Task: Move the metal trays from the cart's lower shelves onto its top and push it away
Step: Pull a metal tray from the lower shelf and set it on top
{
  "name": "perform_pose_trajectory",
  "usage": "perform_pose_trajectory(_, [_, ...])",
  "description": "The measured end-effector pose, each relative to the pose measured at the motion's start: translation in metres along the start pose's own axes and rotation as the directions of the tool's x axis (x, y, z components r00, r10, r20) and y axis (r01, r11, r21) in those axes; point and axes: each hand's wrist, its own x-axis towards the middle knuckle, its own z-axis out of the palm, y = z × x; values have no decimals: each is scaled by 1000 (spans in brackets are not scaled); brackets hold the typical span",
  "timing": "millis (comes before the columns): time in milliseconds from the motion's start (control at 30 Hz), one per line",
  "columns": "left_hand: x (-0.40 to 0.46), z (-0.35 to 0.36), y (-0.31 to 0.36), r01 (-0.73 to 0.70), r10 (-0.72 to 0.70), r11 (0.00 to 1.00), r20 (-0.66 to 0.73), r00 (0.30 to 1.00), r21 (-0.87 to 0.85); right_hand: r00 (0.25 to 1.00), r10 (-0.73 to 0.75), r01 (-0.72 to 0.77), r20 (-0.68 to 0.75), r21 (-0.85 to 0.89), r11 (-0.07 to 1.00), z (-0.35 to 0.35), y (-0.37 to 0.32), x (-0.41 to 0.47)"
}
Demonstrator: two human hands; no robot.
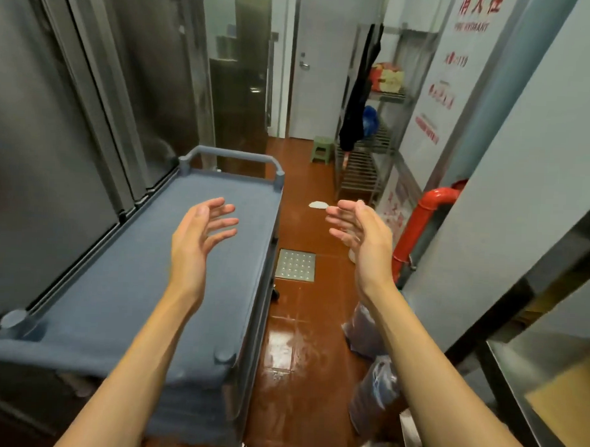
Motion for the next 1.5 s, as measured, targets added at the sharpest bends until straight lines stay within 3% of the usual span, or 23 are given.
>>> perform_pose_trajectory(233, [121, 38, -63, 31, -29, 999, -53, 998, 32, 1000, 13, -13, 18, 7, 1000, 16, 43, 145])
perform_pose_trajectory(533, [252, 59, -137, 26, -4, 997, -293, 956, 73, 972, 57, -78, 229, 83, 994, 67, 120, 339])
perform_pose_trajectory(700, [298, 58, -156, 19, 23, 996, -445, 895, 89, 915, 81, -137, 395, 114, 984, 114, 143, 416])
perform_pose_trajectory(967, [349, 5, -186, 20, 88, 989, -684, 724, 149, 777, 117, -236, 618, 113, 965, 213, 202, 478])
perform_pose_trajectory(1233, [347, -6, -210, 74, 124, 980, -851, 510, 187, 540, 163, -356, 826, 49, 933, 278, 241, 503])
perform_pose_trajectory(1500, [297, 59, -240, 161, 182, 965, -972, 152, 206, 163, 168, -451, 972, -78, 889, 282, 276, 498])
